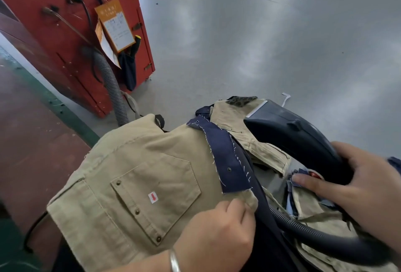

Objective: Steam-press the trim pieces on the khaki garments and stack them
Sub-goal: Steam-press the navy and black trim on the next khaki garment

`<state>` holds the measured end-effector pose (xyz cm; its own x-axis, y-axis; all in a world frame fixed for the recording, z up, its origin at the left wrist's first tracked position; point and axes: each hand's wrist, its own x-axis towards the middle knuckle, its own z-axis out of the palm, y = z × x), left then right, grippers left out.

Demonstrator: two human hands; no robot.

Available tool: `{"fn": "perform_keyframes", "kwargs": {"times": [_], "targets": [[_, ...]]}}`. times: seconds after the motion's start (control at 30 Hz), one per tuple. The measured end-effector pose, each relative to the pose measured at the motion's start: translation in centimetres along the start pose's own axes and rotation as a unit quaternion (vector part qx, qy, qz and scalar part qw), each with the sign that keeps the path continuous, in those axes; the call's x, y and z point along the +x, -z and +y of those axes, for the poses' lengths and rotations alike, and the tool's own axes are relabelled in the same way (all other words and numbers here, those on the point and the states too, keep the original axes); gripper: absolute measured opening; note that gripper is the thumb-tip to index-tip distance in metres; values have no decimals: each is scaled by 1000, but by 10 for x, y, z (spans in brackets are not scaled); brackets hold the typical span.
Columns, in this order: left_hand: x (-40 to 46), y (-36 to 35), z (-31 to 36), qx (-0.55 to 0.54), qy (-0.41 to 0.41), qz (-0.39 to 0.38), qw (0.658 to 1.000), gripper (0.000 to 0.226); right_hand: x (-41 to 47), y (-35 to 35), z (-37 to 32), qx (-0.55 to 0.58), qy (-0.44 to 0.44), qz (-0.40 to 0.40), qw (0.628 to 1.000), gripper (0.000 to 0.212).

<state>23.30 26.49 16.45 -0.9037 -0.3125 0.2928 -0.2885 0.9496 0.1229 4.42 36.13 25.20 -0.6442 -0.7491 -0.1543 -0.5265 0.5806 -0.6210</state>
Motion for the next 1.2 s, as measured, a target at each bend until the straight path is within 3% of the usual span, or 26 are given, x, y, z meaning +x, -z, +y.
{"fn": "perform_keyframes", "kwargs": {"times": [0.1,0.23,0.4,0.47,0.57,0.67,0.73,0.9,1.03,1.2], "targets": [[17,-1,3,-41,13,-9,999,16,-3,1,7,-12,5,22,1000,62],[6,4,3,-21,40,-38,998,37,-9,2,8,-14,12,29,999,56],[7,-2,-1,30,26,14,999,40,-11,-6,5,-19,7,19,1000,67],[25,-4,4,-14,22,21,999,28,-11,-7,1,-20,13,23,999,66],[38,-11,4,-59,31,21,998,41,-7,-3,3,-15,12,44,999,67],[28,-12,-1,-69,-25,66,995,14,-1,8,19,-60,9,47,997,65],[19,-10,-12,-64,-31,108,992,19,3,17,45,-75,-9,49,996,74],[12,-5,-33,13,-20,-12,1000,70,13,15,133,-111,-32,51,992,87],[15,-9,-32,10,0,-57,998,68,8,15,129,-109,-32,23,993,89],[8,-19,-24,-5,10,-46,999,56,-6,5,56,-109,-33,2,994,76]]}}
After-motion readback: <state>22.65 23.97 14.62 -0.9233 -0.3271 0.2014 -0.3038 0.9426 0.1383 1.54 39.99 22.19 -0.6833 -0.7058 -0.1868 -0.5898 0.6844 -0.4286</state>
